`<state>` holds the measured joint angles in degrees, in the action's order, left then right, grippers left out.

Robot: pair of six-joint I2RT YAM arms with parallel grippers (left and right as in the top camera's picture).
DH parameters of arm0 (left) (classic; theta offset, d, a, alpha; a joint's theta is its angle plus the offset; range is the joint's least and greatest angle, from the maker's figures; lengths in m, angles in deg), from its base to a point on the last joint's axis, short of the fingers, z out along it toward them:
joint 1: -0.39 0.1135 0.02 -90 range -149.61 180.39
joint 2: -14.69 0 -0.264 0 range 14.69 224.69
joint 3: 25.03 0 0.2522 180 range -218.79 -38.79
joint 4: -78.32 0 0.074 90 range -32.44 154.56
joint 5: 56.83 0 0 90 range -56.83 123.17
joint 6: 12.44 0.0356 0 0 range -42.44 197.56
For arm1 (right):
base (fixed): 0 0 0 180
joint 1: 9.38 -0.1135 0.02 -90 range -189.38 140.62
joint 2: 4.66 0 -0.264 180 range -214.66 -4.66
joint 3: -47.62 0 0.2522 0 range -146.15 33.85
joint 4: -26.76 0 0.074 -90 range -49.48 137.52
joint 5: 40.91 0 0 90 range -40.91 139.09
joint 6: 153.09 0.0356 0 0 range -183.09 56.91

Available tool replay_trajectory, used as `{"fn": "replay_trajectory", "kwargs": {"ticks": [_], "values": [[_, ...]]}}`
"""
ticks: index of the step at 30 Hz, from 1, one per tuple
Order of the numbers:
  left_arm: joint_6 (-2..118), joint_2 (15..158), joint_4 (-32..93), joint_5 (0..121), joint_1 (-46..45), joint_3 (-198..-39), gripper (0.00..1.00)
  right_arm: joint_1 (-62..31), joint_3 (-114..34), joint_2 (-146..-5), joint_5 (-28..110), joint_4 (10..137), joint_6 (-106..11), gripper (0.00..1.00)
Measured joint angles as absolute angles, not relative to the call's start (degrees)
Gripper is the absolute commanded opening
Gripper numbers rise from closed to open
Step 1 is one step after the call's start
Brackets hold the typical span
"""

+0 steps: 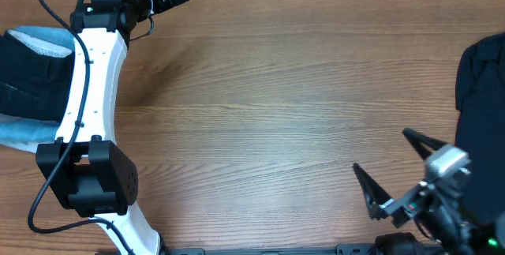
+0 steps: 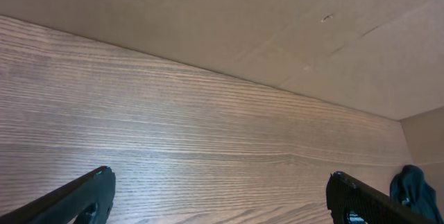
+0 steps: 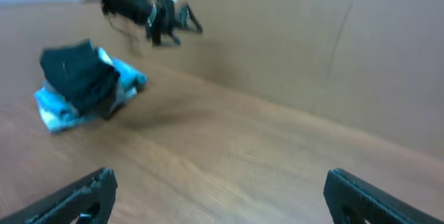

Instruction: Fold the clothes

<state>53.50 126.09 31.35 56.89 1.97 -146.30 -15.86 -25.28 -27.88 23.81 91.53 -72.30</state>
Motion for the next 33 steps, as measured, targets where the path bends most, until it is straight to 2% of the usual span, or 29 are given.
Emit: {"fn": "replay_trajectory", "kwargs": {"ticks": [4, 8, 12, 14, 17, 22, 26, 33], "values": [[53.50, 126.09, 31.33, 56.89, 1.97, -146.30, 1.00, -15.86, -9.96, -20.78, 23.62, 77.06, -72.39, 1.00], [53.50, 126.09, 31.22, 56.89, 1.97, -146.30, 1.00, -15.86, 10.30, -14.11, 23.57, 45.98, -73.63, 1.00], [53.48, 126.09, 31.22, 56.89, 1.97, -146.30, 1.00, -15.86, 22.83, -12.01, 23.97, 24.58, -74.99, 1.00], [53.48, 126.09, 31.18, 56.89, 1.97, -146.30, 1.00, -15.86, 27.57, -11.84, 25.54, 18.13, -75.27, 1.00], [53.48, 126.09, 31.20, 56.87, 1.97, -146.30, 1.00, -15.86, 29.69, -10.57, 28.88, 18.50, -75.38, 1.00], [53.50, 126.09, 31.22, 56.87, 1.97, -146.30, 1.00, -15.86, 29.93, -6.18, 34.46, 27.35, -75.36, 1.00], [53.50, 126.09, 31.20, 56.89, 1.97, -146.30, 1.00, -15.86, 32.03, -5.50, 36.01, 27.92, -75.36, 1.00], [53.50, 126.09, 31.11, 56.87, 1.97, -146.30, 1.00, -15.86, 32.82, -5.41, 39.00, 36.80, -75.36, 1.00]]}}
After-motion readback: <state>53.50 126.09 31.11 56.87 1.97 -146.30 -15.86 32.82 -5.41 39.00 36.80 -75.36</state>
